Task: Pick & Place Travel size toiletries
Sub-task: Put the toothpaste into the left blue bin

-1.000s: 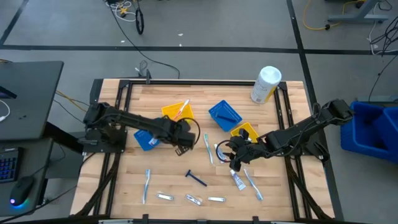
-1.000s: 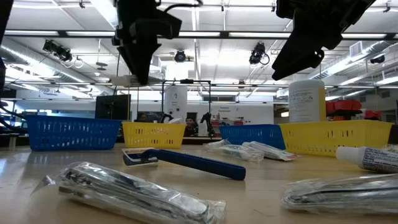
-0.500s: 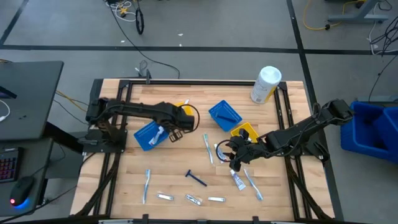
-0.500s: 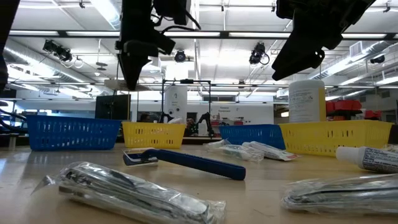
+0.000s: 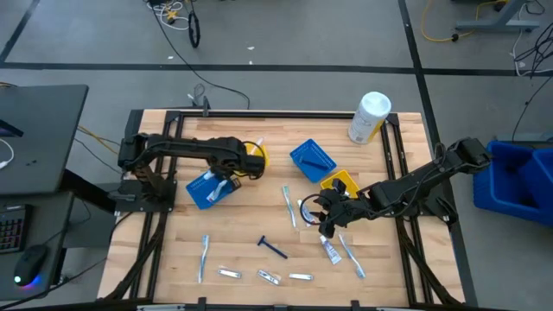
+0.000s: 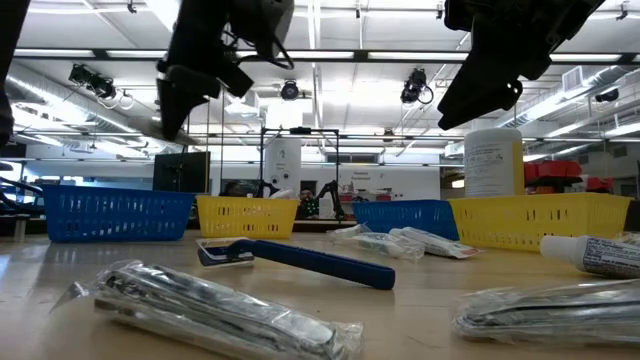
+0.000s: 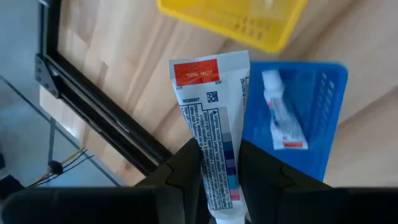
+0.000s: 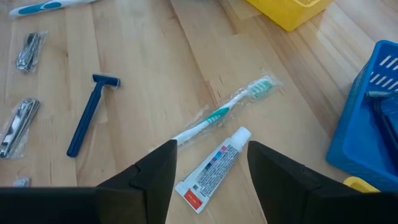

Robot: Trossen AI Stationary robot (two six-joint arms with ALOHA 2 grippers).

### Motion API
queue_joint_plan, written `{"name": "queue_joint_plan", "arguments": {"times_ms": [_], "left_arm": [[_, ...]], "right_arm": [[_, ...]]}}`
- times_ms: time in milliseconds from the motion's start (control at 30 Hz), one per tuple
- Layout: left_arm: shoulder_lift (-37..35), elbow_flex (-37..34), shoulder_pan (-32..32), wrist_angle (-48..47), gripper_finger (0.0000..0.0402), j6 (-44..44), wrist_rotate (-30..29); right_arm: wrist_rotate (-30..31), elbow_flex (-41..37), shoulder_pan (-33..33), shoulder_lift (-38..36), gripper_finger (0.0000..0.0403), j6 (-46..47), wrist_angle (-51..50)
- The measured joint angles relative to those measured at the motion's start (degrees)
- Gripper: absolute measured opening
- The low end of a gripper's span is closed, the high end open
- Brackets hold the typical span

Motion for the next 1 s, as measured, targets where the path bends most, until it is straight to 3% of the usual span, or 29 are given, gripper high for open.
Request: {"name": "queue_joint_plan", "arguments": {"times_ms": [100, 467, 767, 1000], "left_arm": [[-3.43, -4.93, -0.78, 4.49, 0.0105, -1.37, 3.74], [-16.59, -23.26, -1.34, 21.22, 0.0105, -3.34, 7.26], [-17.23, -35.51, -1.34, 39.46, 0.0105, -2.7, 10.91], [-17.23, -38.0, -1.34, 40.87, 0.0123, -4.87, 10.06]], "right_arm": [[0.0, 0.0, 0.0, 0.0, 0.0208, 0.0, 0.02], [0.0, 0.0, 0.0, 0.0, 0.0202, 0.0, 0.23], [0.02, 0.0, 0.0, 0.0, 0.0209, -0.02, 0.59], [0.02, 0.0, 0.0, 0.0, 0.0202, -0.64, 0.68]]}}
